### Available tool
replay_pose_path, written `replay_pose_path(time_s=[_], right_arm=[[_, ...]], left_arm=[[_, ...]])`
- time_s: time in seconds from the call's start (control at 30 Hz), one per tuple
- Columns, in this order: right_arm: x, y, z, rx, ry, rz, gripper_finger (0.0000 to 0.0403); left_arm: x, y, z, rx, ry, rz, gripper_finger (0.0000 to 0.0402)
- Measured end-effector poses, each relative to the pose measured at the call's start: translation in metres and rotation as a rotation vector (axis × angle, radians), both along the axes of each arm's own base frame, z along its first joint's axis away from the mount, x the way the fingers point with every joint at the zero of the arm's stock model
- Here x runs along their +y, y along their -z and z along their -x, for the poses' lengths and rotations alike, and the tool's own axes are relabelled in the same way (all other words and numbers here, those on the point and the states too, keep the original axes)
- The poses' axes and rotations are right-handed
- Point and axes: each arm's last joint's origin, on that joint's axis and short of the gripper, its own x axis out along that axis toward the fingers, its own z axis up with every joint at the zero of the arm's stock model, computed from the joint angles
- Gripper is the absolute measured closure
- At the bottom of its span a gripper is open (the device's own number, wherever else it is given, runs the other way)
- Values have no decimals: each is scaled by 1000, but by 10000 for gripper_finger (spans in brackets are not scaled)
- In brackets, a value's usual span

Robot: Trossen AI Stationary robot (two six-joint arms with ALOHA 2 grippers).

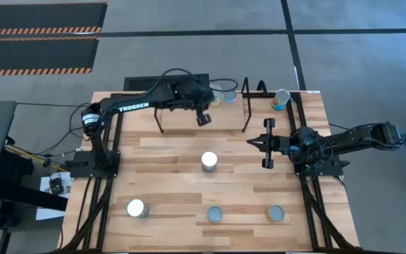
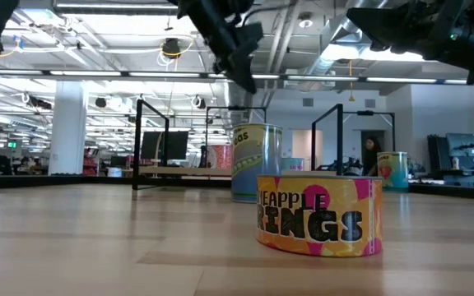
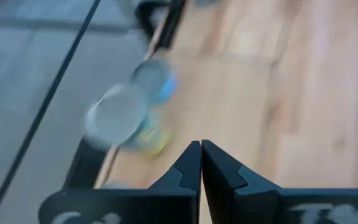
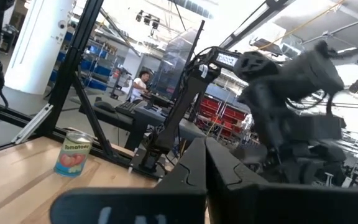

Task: Pick and place cans onto a shelf
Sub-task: Put the canned peas on the shelf

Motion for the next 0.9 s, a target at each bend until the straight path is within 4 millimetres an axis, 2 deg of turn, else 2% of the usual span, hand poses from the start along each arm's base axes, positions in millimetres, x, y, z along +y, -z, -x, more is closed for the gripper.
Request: replay_pose_path(time_s=[0.17, 0.33, 0.63, 0.9], right_arm=[[0, 1, 0, 14, 2, -2, 395], [0, 1, 0, 14, 2, -3, 395], [0, 3, -1, 36, -16, -60, 395], [1, 12, -3, 137, -63, -271, 395]], left_arm=[[-26, 5, -1, -145, 122, 39, 401], [-55, 20, 8, -228, 221, 47, 401], [-96, 34, 42, -496, 300, 38, 401], [-114, 43, 77, -679, 436, 62, 401]])
